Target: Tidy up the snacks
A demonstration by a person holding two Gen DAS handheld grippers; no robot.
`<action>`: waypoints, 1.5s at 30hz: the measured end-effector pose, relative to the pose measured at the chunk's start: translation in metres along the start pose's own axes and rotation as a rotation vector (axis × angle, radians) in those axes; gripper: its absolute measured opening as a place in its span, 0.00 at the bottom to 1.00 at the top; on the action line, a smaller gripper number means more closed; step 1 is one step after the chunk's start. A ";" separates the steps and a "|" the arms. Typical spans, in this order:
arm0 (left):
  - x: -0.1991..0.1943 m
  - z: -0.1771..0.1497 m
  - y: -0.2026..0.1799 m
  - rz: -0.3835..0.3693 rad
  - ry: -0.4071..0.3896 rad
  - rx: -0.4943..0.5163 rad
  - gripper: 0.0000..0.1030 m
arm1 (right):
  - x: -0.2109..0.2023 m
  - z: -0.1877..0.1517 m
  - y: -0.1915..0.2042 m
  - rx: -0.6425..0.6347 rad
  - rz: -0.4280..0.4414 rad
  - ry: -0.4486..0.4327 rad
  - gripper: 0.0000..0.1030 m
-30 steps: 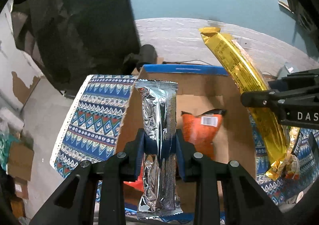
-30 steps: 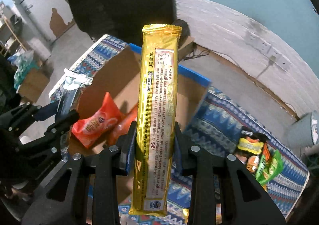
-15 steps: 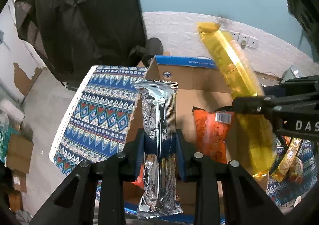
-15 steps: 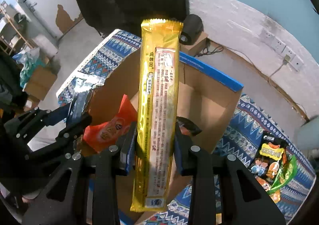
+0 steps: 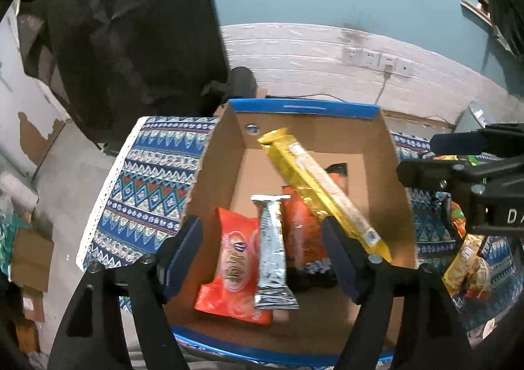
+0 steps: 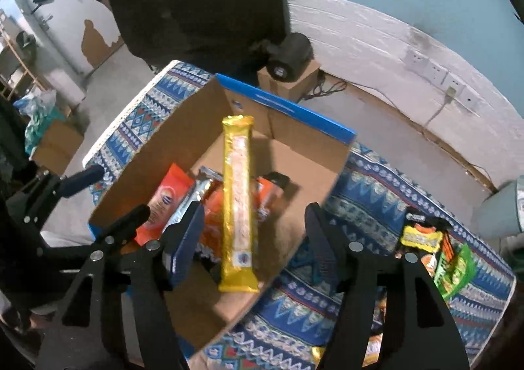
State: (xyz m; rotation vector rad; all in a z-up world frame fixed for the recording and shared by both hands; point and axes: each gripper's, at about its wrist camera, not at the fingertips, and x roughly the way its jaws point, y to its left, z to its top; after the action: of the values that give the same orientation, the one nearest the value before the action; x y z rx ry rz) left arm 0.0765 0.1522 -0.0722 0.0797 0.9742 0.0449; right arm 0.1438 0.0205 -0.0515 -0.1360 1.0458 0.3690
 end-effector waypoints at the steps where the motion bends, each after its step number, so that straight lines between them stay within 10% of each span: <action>1: -0.001 0.000 -0.004 -0.005 0.002 0.006 0.74 | -0.001 -0.003 -0.003 0.003 -0.001 0.001 0.64; 45: 0.009 -0.026 -0.250 -0.285 0.072 0.443 0.78 | -0.065 -0.180 -0.236 0.362 -0.178 0.063 0.74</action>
State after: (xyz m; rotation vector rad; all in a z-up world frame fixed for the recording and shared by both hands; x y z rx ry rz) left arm 0.0609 -0.0950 -0.1164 0.3465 1.0464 -0.4342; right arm 0.0526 -0.2656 -0.1002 0.0846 1.1365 0.0110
